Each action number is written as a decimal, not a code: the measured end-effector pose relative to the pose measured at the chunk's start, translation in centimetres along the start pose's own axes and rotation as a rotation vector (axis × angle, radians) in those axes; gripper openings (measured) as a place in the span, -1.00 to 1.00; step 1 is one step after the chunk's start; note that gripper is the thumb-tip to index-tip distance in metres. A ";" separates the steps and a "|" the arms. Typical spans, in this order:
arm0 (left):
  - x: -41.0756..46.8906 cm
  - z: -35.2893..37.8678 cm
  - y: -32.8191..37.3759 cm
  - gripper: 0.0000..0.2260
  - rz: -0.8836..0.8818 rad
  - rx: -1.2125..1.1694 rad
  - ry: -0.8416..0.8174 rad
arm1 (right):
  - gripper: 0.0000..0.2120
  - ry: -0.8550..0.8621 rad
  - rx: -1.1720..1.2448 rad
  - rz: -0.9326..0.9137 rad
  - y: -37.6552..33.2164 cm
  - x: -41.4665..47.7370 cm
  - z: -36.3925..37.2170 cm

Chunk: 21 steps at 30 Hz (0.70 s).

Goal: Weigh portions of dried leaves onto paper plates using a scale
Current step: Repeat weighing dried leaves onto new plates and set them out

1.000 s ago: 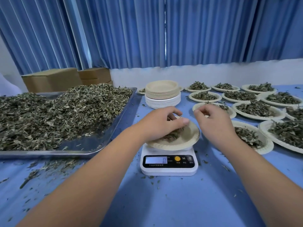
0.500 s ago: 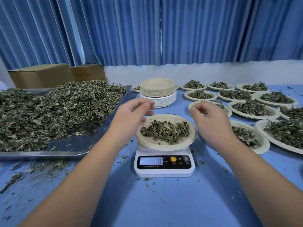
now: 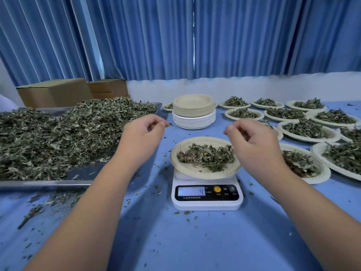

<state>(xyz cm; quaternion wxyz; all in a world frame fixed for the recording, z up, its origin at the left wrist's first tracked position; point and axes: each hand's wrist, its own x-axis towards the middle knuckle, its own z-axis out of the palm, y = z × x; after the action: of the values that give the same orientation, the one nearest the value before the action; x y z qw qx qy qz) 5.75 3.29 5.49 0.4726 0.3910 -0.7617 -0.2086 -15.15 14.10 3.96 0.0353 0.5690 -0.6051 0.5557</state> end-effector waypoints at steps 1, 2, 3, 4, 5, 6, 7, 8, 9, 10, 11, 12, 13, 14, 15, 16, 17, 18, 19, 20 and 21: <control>0.3 -0.6 -0.2 -0.82 -0.019 -0.010 0.026 | -0.79 -0.002 0.019 -0.029 -0.7 -0.4 0.2; 0.7 -1.3 -0.6 -0.81 -0.041 -0.011 0.045 | -0.80 -0.004 0.041 -0.057 -1.4 -0.8 0.5; 1.0 -2.2 -1.1 -0.81 -0.059 0.010 0.053 | -0.80 -0.012 0.061 -0.080 -2.1 -1.3 0.9; 1.3 -3.3 -1.8 -0.81 -0.069 0.050 0.055 | -0.80 -0.026 0.075 -0.105 -2.9 -1.7 1.3; 1.6 -4.5 -2.5 -0.81 -0.074 0.101 0.055 | -0.80 -0.049 0.082 -0.132 -3.6 -2.0 1.8; 1.8 -5.8 -3.4 -0.81 -0.083 0.155 0.052 | -0.81 -0.087 0.087 -0.157 -4.5 -2.1 2.4; 2.1 -7.2 -4.2 -0.80 -0.101 0.208 0.046 | -0.82 -0.138 0.090 -0.177 -5.4 -2.1 3.1; 2.3 -8.5 -5.1 -0.80 -0.132 0.254 0.040 | -0.83 -0.203 0.089 -0.197 -6.2 -1.9 3.9; 2.4 -9.6 -6.0 -0.80 -0.168 0.297 0.037 | -0.85 -0.274 0.075 -0.221 -7.1 -1.4 4.9; 2.4 -10.6 -7.0 -0.80 -0.202 0.336 0.038 | -0.87 -0.345 0.045 -0.256 -7.8 -0.8 6.1; 2.4 -11.3 -8.1 -0.80 -0.232 0.366 0.047 | -0.89 -0.409 0.002 -0.299 -8.6 0.0 7.5; 2.2 -11.8 -9.1 -0.79 -0.262 0.382 0.059 | -0.92 -0.463 -0.050 -0.345 -9.4 0.9 9.0; 2.0 -12.3 -10.2 -0.79 -0.297 0.395 0.067 | -0.92 -0.504 -0.112 -0.395 -10.2 1.9 10.8; 1.8 -12.7 -11.0 -0.79 -0.331 0.407 0.064 | -0.88 -0.533 -0.192 -0.452 -10.9 2.9 12.7; 1.8 -12.9 -11.7 -0.79 -0.361 0.414 0.060 | -0.83 -0.559 -0.301 -0.514 -11.5 4.0 14.8; 1.7 -13.2 -12.3 -0.79 -0.384 0.410 0.068 | -0.78 -0.585 -0.424 -0.575 -12.0 5.0 17.1; 1.7 -13.5 -12.8 -0.80 -0.401 0.393 0.086 | -0.73 -0.609 -0.532 -0.628 -12.3 5.9 19.3; 1.7 -13.7 -13.1 -0.80 -0.414 0.376 0.105 | -0.69 -0.631 -0.611 -0.661 -12.6 6.9 21.6; 1.7 -13.9 -13.4 -0.81 -0.423 0.375 0.115 | -0.64 -0.648 -0.665 -0.664 -12.9 8.1 23.8; 1.7 -14.0 -13.6 -0.81 -0.430 0.395 0.114 | -0.58 -0.657 -0.696 -0.640 -13.2 9.3 25.9; 1.7 -14.2 -13.8 -0.81 -0.435 0.425 0.111 | -0.51 -0.654 -0.706 -0.597 -13.5 10.6 28.0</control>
<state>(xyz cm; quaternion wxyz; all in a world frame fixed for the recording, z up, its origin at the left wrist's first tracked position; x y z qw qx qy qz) 23.36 -5.73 3.58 0.3654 0.6459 -0.6596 -0.1194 7.48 -9.16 9.03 0.1900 0.8117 -0.5465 0.0803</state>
